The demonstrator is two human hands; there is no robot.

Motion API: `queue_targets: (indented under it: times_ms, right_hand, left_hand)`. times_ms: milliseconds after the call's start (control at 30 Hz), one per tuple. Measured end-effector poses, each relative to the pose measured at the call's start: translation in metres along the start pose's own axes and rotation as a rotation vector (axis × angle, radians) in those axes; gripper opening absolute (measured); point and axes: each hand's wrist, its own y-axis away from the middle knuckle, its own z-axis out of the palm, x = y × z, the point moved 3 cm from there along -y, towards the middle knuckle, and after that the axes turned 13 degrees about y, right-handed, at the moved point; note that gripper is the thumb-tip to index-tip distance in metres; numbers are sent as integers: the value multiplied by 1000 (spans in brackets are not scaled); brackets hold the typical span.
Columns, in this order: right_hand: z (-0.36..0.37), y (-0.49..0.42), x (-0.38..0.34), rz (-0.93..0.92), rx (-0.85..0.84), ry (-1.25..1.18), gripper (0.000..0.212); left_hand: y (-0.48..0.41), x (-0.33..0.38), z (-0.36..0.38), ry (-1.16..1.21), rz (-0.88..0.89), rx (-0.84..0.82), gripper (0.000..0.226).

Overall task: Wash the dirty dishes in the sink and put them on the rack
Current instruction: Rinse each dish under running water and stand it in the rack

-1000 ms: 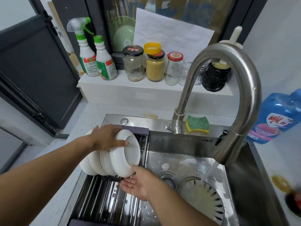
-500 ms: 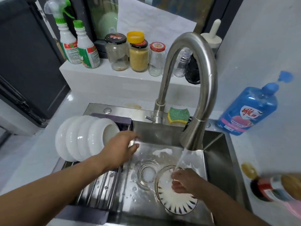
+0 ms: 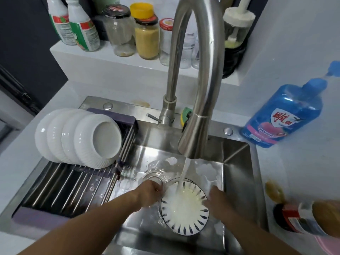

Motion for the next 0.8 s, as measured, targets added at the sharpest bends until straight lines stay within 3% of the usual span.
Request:
queue_targets:
  times_ms: [167,300,400,600,800]
  right_hand:
    - [19,-5,9,-38,-142,127,20]
    - [30,-12,21,11,-130,-55,17]
    - [60,-39,40,45,-156,-132,20]
    - [20,-7,5,14,-190,-109,7]
    - [10,0,-2,-6,-226,-201,11]
  left_hand:
    - [-3,-29,24,16,-75,22,28]
    - [-1,-46,37,125,-142,25,9]
    - [0,-49,42,198,-176,43,10]
    - [-9,-55,45,273,-256,40,17]
    - [-9,-54,49,464,-331,57,18]
